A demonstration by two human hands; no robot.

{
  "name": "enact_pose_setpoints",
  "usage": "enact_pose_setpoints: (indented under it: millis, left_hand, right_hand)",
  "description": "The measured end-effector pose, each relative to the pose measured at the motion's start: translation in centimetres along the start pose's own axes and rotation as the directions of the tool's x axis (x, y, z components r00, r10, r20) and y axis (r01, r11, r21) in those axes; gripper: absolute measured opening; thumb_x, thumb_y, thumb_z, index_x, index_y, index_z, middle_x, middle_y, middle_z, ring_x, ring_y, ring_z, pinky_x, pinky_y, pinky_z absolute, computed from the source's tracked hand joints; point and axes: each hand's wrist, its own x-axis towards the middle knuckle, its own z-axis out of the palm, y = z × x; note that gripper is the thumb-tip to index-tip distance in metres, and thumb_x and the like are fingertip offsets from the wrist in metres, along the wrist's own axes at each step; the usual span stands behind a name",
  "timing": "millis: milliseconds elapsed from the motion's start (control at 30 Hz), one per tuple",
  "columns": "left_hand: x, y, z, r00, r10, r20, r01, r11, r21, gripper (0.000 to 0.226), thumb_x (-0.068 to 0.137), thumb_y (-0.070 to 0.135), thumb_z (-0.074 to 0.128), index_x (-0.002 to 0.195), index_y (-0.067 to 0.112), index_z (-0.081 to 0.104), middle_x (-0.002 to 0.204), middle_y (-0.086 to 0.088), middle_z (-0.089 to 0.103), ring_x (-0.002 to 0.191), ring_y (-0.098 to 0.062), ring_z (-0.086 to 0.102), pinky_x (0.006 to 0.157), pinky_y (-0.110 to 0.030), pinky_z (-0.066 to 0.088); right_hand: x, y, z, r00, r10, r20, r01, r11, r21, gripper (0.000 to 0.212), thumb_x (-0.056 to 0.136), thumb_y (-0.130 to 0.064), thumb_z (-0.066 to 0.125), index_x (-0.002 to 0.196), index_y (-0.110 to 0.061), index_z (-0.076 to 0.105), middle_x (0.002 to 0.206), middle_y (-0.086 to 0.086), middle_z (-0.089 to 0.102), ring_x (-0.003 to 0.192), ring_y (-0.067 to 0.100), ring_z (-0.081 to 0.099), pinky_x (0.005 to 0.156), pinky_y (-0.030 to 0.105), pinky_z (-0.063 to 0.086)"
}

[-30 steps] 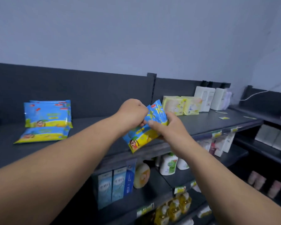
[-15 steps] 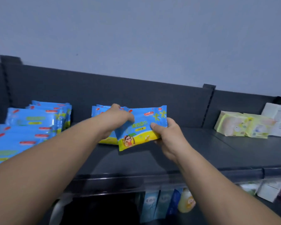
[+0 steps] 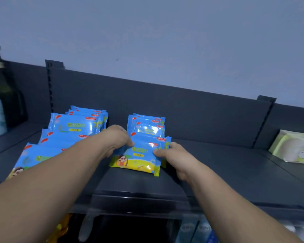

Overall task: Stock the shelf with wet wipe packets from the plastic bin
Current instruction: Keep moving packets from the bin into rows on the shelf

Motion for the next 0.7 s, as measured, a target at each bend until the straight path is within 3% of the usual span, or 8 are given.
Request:
enact_pose_setpoints:
  millis: [100, 200, 300, 467, 700]
  left_hand:
    - [0.7, -1.0, 0.3, 0.999, -0.046, 0.028, 0.045, 0.999, 0.026, 0.035, 0.079, 0.004, 0.073, 0.110, 0.010, 0.058, 0.108, -0.008, 0.065, 0.101, -0.026, 0.061, 0.092, -0.040, 0.051]
    - [1.2, -1.5, 0.4, 0.995, -0.064, 0.072, 0.064, 0.998, 0.008, 0.039, 0.081, 0.007, 0.072, 0.112, 0.018, 0.051, 0.109, -0.008, 0.063, 0.102, -0.027, 0.061, 0.086, -0.040, 0.053]
    - [1.5, -1.6, 0.3, 0.994, -0.061, 0.091, 0.062, 0.998, -0.010, 0.042, 0.079, 0.005, 0.073, 0.112, 0.018, 0.050, 0.109, -0.007, 0.063, 0.102, -0.027, 0.061, 0.088, -0.041, 0.053]
    - [1.8, -1.5, 0.3, 0.995, -0.050, 0.085, 0.054, 0.998, -0.040, 0.036, 0.076, -0.002, 0.074, 0.100, 0.014, 0.052, 0.104, -0.009, 0.066, 0.098, -0.028, 0.064, 0.090, -0.044, 0.053]
    - [2.8, -1.7, -0.1, 0.982, -0.092, 0.163, 0.107, 0.990, -0.087, 0.037, 0.063, -0.005, 0.079, 0.097, 0.003, 0.067, 0.101, -0.015, 0.072, 0.096, -0.035, 0.067, 0.092, -0.048, 0.052]
  right_hand:
    - [0.2, 0.0, 0.4, 0.999, 0.009, 0.034, -0.007, 0.998, -0.066, 0.022, 0.088, -0.011, 0.067, 0.109, -0.013, 0.062, 0.098, -0.004, 0.073, 0.086, 0.009, 0.069, 0.061, 0.015, 0.051]
    - [0.4, 0.0, 0.2, 0.999, 0.023, 0.044, -0.019, 0.995, -0.102, 0.018, 0.088, -0.014, 0.068, 0.103, -0.017, 0.059, 0.097, -0.006, 0.071, 0.082, 0.006, 0.068, 0.057, 0.014, 0.049]
    - [0.8, 0.0, 0.1, 0.999, 0.015, 0.041, -0.010, 0.994, -0.113, 0.025, 0.085, -0.012, 0.071, 0.108, -0.014, 0.060, 0.101, -0.003, 0.073, 0.087, 0.009, 0.070, 0.063, 0.018, 0.051]
    - [1.7, 0.2, 0.7, 1.000, 0.001, -0.023, 0.000, 1.000, 0.031, 0.030, 0.080, 0.007, 0.070, 0.102, -0.009, 0.058, 0.101, 0.007, 0.072, 0.092, 0.024, 0.070, 0.087, 0.041, 0.056]
    - [2.9, 0.5, 0.5, 0.999, 0.043, -0.009, -0.042, 0.995, 0.089, 0.049, 0.069, 0.012, 0.074, 0.112, -0.004, 0.058, 0.102, 0.011, 0.073, 0.093, 0.031, 0.071, 0.090, 0.050, 0.054]
